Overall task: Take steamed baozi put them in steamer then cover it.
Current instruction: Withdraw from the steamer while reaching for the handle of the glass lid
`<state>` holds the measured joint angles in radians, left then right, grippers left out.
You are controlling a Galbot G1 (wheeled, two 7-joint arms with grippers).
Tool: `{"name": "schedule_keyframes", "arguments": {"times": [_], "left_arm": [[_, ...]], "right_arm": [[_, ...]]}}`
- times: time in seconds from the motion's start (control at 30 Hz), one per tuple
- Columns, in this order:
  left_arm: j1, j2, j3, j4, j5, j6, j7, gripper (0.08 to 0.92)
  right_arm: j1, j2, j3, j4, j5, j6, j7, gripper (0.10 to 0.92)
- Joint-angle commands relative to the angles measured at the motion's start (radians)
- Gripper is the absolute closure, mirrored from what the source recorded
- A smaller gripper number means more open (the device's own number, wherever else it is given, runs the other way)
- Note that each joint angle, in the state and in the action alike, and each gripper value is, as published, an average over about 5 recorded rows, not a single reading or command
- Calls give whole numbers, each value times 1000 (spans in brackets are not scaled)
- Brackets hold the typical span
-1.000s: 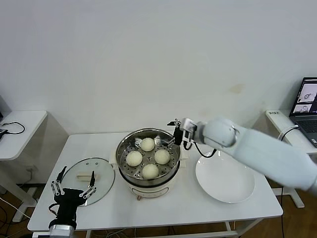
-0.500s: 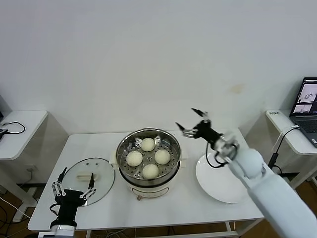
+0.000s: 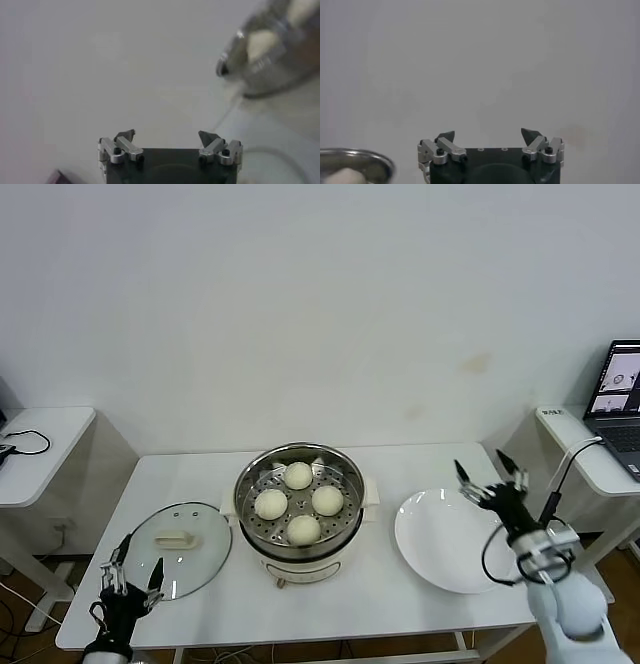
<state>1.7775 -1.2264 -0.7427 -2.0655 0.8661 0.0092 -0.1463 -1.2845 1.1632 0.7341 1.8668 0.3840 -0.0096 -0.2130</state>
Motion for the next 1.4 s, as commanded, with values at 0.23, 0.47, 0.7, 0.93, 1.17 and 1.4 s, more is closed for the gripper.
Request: {"name": "schedule_keyframes", "arguments": {"times": [0.23,0.47,0.7,0.93,1.17,1.4], "left_arm": [[-195,129,21,312,443,-66,-5,177],[-332,167,88,432,423,-73,21,177],[-432,182,125,534,410,-81,22,177],[-493,186,155,591,401,-85,27,177],[-521,184,172,621,399,-88,28,177],[-534,173,196,623,397,-86,37,177]], "right_arm": [[-230,123,212,53,-30,45,2,203],[-264,139,237,68,-22,45,3,203],[-294,149,257,69,-25,52,-2,203],[-302,166,256,68,-33,54,-5,203],[-311,175,257,77,-35,53,-8,203],[-325,185,257,81,-39,59,-12,202]]}}
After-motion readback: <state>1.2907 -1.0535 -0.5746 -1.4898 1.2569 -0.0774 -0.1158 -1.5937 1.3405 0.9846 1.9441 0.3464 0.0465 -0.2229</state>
